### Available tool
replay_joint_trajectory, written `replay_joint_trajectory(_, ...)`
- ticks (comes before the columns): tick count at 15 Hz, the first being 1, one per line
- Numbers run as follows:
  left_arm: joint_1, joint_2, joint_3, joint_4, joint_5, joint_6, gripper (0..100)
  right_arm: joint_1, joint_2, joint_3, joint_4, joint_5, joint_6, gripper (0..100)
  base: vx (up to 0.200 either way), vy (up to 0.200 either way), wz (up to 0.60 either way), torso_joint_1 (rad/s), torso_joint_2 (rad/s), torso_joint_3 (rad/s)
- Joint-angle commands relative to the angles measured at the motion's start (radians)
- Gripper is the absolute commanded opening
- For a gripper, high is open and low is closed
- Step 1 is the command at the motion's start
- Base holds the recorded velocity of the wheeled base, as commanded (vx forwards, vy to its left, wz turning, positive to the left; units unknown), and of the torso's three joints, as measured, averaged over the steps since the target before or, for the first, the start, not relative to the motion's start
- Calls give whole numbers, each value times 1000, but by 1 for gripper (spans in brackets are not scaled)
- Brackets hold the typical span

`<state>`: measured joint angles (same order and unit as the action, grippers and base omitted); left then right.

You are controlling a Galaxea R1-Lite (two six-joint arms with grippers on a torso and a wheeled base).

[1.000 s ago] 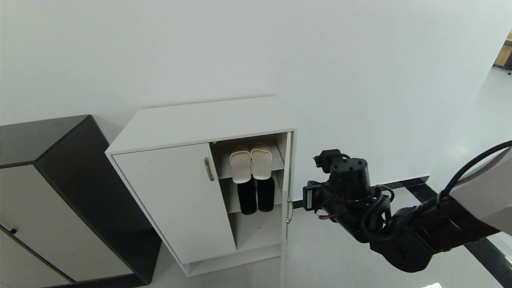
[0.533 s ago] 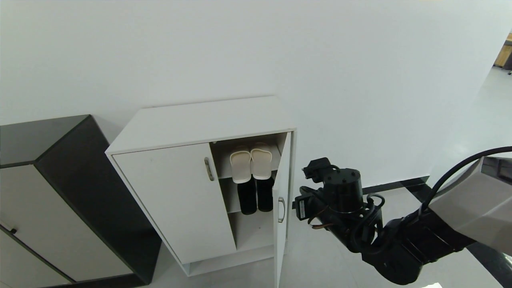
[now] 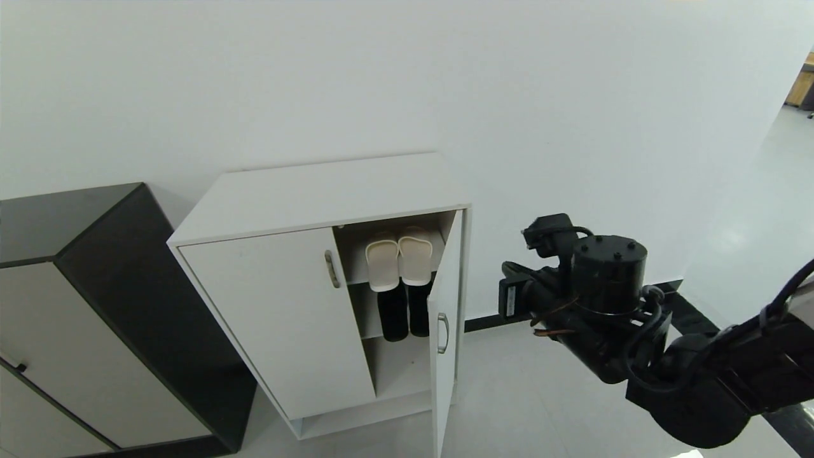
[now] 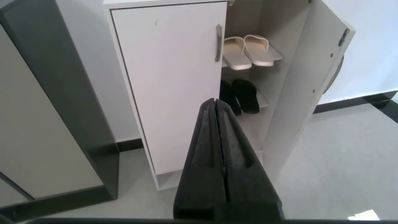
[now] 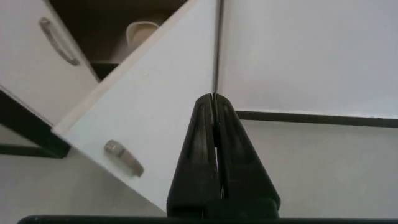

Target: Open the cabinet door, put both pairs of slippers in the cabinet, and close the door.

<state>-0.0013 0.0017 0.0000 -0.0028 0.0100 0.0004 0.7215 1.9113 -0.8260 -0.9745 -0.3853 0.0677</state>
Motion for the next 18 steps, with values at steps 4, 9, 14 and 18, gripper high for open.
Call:
replay_joint_trajectory(4,0,0,0,0,-1,1,0,21,-26,10,-3,0,1,0,0,0,600,5,-1,-1)
replay_joint_trajectory(9,0,0,0,0,1,0,0,-1,-31,14,-3,-4,-19,0,0,0,120,2,1,0)
replay_joint_trajectory(14,0,0,0,0,-1,1,0,-37,-80,48,108,-33,-74,0,0,0,0,0,0,0)
replay_joint_trajectory(18,0,1,0,0,-1,1,0,-54,-75,48,192,-38,-74,0,0,0,0,0,0,0)
